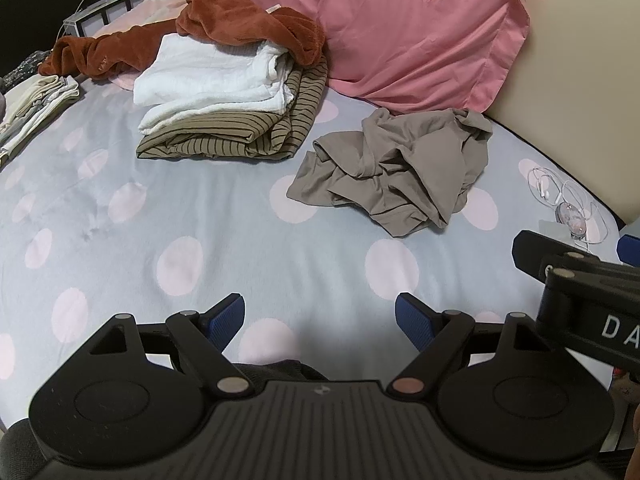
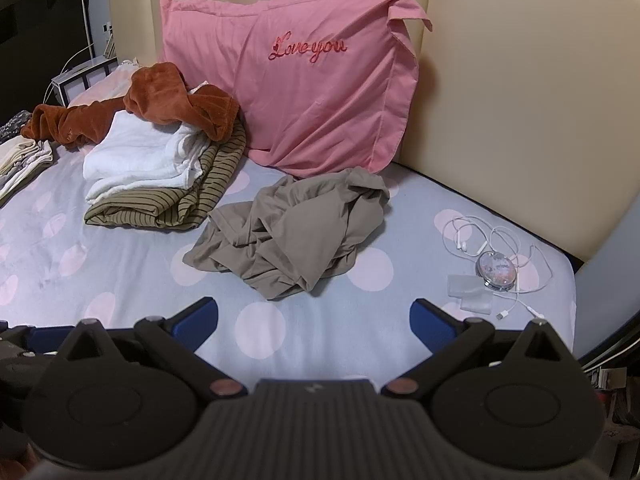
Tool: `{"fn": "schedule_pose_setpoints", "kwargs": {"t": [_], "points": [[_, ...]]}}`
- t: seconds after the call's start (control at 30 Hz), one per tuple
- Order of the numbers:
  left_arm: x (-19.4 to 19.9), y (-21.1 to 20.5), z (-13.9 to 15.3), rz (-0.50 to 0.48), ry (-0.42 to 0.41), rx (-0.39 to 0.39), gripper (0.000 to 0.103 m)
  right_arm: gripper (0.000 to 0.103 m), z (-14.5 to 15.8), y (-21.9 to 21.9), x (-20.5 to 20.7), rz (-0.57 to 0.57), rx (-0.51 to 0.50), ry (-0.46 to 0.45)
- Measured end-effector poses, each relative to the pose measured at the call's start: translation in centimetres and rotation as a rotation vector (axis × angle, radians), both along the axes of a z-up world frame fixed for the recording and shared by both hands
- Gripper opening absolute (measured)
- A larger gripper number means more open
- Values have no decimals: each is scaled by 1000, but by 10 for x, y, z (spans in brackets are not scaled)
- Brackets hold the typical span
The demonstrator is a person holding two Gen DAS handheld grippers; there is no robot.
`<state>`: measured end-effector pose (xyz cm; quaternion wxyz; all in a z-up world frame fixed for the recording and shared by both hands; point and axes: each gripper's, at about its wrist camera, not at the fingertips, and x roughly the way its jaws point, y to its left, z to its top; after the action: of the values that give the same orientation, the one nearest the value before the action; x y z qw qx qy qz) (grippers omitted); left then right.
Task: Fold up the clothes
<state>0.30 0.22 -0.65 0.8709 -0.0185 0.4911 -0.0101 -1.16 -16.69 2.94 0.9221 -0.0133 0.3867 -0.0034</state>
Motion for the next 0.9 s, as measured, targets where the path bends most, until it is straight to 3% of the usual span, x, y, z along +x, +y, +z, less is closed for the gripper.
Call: {"fn": "schedule_pose_setpoints", "kwargs": {"t": [0.6,0.9], "points": [[9,-3,-15,-5,32,-2,83,103,-15,-7,11,-14,11,41],[34,-5,-27,-29,32,-6,83,102,-23,-8,27,-15,10,59]]}}
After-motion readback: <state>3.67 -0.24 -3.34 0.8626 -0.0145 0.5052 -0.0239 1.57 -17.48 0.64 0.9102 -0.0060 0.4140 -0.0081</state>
